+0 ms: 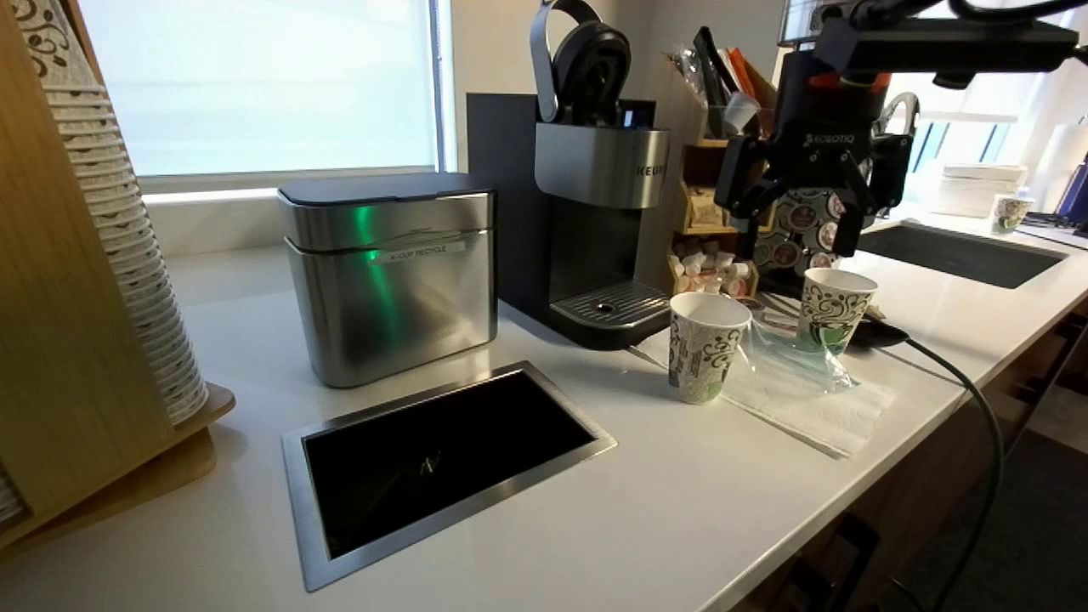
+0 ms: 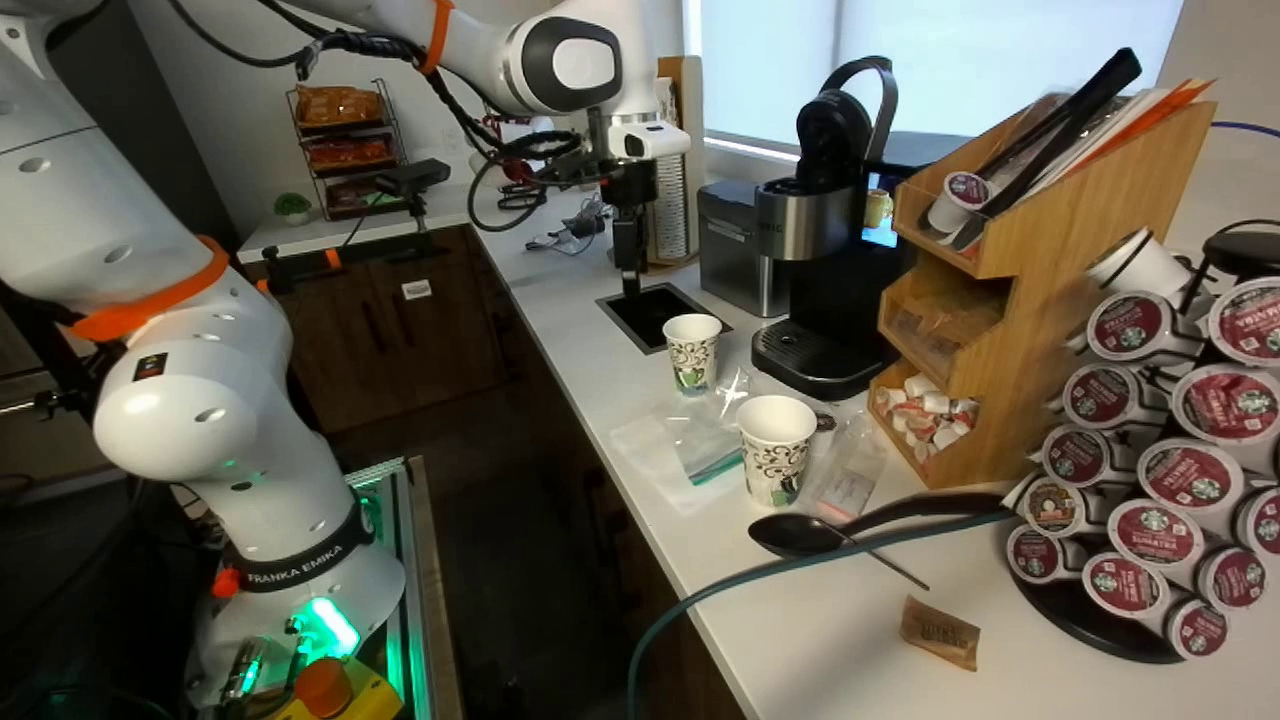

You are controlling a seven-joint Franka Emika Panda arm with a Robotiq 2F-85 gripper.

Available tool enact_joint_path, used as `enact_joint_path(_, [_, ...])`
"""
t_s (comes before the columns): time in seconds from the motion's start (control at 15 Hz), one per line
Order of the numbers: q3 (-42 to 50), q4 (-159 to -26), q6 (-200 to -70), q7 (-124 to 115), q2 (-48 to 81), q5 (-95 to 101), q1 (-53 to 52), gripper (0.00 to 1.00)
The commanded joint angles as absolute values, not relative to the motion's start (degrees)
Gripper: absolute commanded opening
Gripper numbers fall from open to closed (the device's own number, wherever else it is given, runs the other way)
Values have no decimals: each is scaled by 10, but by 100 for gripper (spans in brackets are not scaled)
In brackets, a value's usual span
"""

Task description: Put the cup on the left into the one on the right

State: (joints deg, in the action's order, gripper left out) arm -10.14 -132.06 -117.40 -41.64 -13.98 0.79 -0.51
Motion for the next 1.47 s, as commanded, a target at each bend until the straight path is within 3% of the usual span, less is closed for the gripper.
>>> enact_joint_path(0.0, [-74, -1342, -1237, -420, -142, -36, -5, 100])
enact_joint_path(1.4, [-49, -1365, -1322, -438, -80, -36, 4, 100])
